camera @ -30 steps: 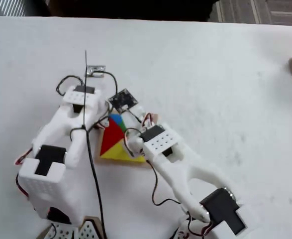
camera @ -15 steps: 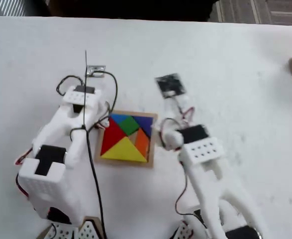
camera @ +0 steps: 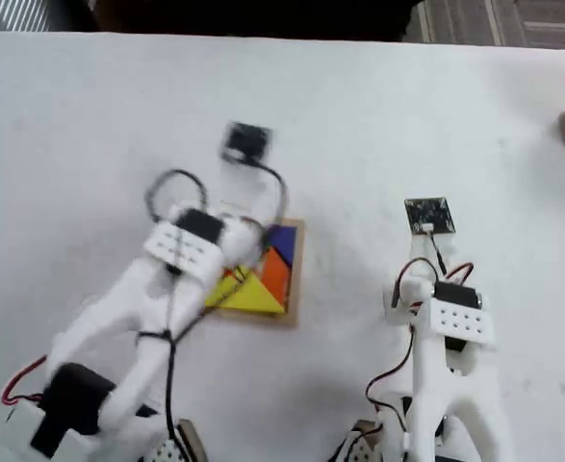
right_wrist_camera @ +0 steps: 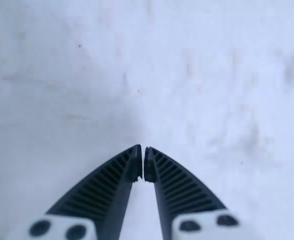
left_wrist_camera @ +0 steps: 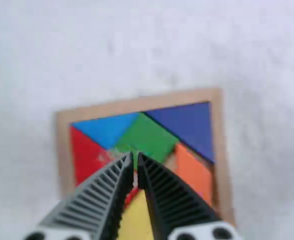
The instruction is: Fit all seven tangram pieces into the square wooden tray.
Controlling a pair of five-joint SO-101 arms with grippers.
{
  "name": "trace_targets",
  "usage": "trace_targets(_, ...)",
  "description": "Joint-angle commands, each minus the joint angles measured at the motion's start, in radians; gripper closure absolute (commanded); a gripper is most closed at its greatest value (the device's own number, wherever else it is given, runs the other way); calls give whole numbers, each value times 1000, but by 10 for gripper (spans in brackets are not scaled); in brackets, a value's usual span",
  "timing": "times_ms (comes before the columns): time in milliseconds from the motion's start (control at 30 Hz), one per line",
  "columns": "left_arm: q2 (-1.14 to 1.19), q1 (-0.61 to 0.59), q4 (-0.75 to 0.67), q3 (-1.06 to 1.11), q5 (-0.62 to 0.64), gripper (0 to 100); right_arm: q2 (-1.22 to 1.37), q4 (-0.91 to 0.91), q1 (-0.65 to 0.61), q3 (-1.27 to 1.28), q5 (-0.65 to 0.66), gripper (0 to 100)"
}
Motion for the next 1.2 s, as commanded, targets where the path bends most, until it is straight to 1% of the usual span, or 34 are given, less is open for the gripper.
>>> trace_targets(0,-41,272,-52,46,-9,955,-30,-48,16,9,31,979)
trace_targets(67,25,291,-91,40,-9,955,-30,-48,13,9,31,979)
trace_targets(167,150,242,-95,-15,-11,980,-30,-53,13,9,32,979)
trace_targets(267,223,214,-92,-54,-11,978,-30,-54,12,9,68,979)
trace_targets(367,205,219,-68,-51,-14,978,-30,-54,-8,11,71,979)
trace_targets(533,131,219,17,-11,-118,978,-28,-88,-10,21,72,979)
trace_targets(667,91,216,11,74,-144,978,-28,-91,-13,23,72,979)
trace_targets(767,91,217,9,78,-140,977,-28,-91,-15,25,72,979)
trace_targets(967,94,217,-86,84,-135,977,-30,-84,-8,26,72,979)
trace_targets(1067,124,217,-107,68,-71,977,-30,-82,-8,26,72,979)
trace_targets(1167,202,213,-68,-21,-44,977,-30,-82,-8,26,72,979)
